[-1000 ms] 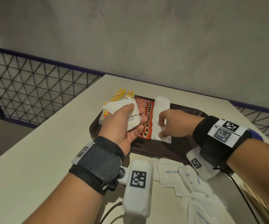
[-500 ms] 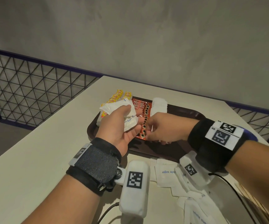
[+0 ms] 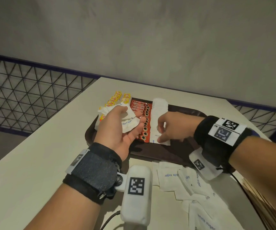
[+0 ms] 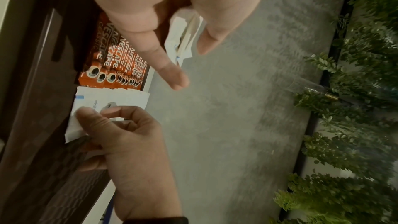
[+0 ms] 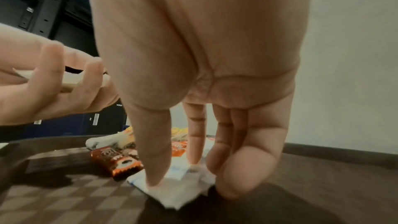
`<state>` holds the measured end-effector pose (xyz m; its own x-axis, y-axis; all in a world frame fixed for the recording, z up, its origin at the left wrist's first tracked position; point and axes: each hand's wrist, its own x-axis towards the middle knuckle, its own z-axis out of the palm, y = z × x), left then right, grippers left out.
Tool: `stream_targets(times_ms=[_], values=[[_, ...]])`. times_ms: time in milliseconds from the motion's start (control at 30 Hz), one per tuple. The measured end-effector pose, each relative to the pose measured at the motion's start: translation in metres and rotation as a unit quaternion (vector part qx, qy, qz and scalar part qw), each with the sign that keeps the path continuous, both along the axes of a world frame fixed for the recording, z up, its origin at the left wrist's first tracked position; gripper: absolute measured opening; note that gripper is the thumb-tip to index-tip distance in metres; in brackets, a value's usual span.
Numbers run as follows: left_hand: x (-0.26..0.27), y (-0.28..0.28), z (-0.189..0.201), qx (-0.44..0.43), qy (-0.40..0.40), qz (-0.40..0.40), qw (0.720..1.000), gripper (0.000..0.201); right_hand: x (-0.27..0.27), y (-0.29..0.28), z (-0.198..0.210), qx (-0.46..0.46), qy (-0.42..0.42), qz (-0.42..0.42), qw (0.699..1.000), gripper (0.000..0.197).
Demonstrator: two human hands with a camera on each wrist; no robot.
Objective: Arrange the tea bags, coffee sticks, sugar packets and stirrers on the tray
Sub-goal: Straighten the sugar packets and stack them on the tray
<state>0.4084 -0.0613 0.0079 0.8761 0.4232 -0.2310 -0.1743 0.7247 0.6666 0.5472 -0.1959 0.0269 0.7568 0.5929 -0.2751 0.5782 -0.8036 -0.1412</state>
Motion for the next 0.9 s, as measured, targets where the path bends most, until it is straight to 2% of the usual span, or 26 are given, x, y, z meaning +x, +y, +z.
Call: stream_targets(times_ms=[167,333,533,733,900], values=[[0.002,-0.003,0.001,-0.061,-0.036,0.006,0.997,0.033,0.001,-0.001,-0.003,0.017,0.026,-0.016,0.999,0.026],[-0.001,-0.007,0.000,-0.012,-0.012,-0.044,0.999,0.022,0.003,0.001,-0.005,0.020,0.023,-0.017,0.999,0.028],[-0.002,-0.007,0.001,-0.004,0.001,-0.040,0.999,0.030,0.016,-0.011,0.004,0.079,0.033,-0.066,0.994,0.027],[-0.001,-0.005,0.001,-0.020,0.005,-0.025,0.999,0.035,0.032,-0.024,0.004,0.205,0.161,-0.132,0.956,0.036],[-0.002,-0.007,0.003,-0.028,-0.007,-0.021,0.999,0.038,0.039,-0.025,0.004,0.261,0.184,-0.162,0.934,0.036]])
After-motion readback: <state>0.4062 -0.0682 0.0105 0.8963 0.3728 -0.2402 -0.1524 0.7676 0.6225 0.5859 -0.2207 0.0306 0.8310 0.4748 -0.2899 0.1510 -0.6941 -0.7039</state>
